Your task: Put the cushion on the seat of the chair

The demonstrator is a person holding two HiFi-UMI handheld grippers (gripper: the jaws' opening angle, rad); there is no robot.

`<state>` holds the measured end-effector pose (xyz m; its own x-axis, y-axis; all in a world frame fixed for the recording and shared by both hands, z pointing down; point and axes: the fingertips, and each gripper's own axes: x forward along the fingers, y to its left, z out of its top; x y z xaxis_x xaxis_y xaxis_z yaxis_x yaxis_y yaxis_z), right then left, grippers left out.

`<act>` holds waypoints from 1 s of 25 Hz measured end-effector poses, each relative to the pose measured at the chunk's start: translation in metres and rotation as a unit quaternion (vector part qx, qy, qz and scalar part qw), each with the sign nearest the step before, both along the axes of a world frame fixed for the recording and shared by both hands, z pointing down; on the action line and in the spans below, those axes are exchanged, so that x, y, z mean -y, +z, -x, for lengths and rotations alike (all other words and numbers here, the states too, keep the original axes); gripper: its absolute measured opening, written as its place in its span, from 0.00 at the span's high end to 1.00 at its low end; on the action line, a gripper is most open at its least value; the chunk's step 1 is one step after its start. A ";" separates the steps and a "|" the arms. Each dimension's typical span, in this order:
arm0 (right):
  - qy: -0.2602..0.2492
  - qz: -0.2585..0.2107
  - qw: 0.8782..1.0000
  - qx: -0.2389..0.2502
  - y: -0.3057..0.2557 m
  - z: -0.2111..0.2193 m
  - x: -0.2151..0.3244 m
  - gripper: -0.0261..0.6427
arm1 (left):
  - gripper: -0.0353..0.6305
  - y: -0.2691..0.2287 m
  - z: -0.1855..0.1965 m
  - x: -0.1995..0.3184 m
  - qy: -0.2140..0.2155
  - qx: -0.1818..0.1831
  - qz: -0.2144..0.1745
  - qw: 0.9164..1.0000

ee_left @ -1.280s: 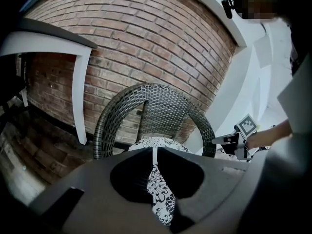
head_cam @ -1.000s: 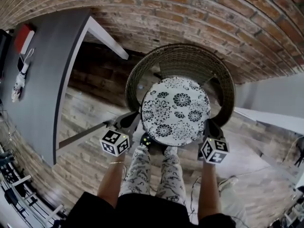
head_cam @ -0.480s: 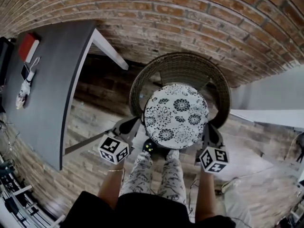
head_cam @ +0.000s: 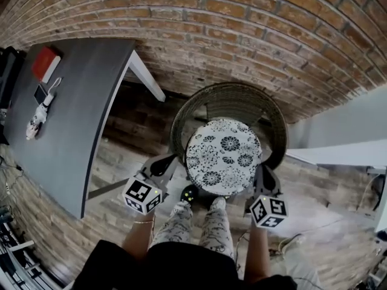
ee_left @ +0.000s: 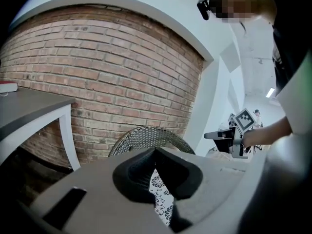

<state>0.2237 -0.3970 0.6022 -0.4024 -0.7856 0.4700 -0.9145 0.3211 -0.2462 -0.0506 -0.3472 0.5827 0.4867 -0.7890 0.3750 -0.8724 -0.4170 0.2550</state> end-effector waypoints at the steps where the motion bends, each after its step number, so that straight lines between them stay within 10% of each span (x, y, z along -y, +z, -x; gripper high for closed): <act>1: -0.001 -0.007 1.000 0.000 -0.008 0.002 -0.001 0.96 | 0.94 -0.006 0.001 -0.002 0.002 0.003 -0.005 1.000; 25: 0.029 -0.097 0.995 0.007 -0.142 0.011 -0.052 0.96 | 0.94 -0.126 0.024 -0.027 0.041 -0.008 -0.096 0.994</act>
